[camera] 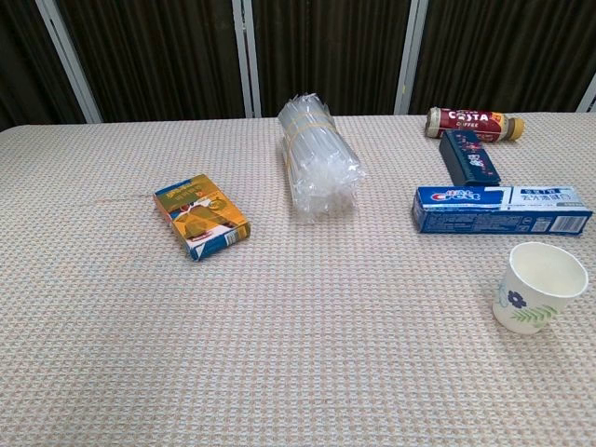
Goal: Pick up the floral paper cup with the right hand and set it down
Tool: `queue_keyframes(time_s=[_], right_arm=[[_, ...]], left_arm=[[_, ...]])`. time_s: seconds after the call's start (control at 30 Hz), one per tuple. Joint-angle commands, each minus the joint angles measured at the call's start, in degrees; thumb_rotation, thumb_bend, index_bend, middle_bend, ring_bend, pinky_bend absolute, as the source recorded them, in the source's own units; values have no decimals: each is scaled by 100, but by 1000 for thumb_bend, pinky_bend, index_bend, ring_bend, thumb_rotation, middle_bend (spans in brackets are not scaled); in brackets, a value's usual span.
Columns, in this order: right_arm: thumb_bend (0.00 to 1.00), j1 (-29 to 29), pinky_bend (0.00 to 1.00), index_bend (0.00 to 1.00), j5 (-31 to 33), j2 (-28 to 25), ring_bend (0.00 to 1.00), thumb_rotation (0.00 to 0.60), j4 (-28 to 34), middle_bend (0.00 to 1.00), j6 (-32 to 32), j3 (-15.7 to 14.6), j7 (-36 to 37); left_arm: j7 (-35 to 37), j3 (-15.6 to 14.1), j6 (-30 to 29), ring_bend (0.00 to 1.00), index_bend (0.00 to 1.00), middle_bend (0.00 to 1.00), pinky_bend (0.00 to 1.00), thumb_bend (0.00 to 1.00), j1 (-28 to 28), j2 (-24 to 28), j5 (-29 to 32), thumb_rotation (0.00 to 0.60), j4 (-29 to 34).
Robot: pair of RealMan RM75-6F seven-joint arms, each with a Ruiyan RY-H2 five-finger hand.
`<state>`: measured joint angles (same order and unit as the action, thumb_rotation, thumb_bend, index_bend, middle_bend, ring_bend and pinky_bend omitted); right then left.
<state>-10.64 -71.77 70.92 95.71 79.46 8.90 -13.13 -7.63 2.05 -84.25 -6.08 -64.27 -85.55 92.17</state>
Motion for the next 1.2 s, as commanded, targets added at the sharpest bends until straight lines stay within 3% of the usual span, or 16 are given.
queue_keyframes(time_s=[0.03, 0.23, 0.43, 0.77, 1.2], right_arm=[[51, 3, 0, 10, -68, -71, 0, 600, 139, 0, 23, -4, 11], [51, -19, 0, 57, -162, -563, 0, 600, 1104, 0, -446, -281, 104], [60, -181, 0, 1, -212, -1003, 0, 600, 1907, 0, -1080, -549, 73], [96, -406, 0, 177, 1, -649, 0, 600, 1950, 0, -1335, -624, -466], [125, -762, 0, 197, 708, 1, 0, 600, 1414, 0, -1359, -387, -1040]], left_arm=[[2, 6, 14, 0, 0, 0, 0, 14, -8, 1, 10, 600, -3], [-37, 12, 20, 0, 0, 0, 0, 15, -13, 0, 22, 600, 16], [-110, 12, -11, 0, 0, 0, 0, 15, 3, -16, 31, 600, 39], [-125, 15, -13, 0, 0, 0, 0, 14, 6, -22, 40, 600, 39], [-131, 22, 20, 0, 0, 0, 0, 15, -11, -11, 58, 600, 53]])
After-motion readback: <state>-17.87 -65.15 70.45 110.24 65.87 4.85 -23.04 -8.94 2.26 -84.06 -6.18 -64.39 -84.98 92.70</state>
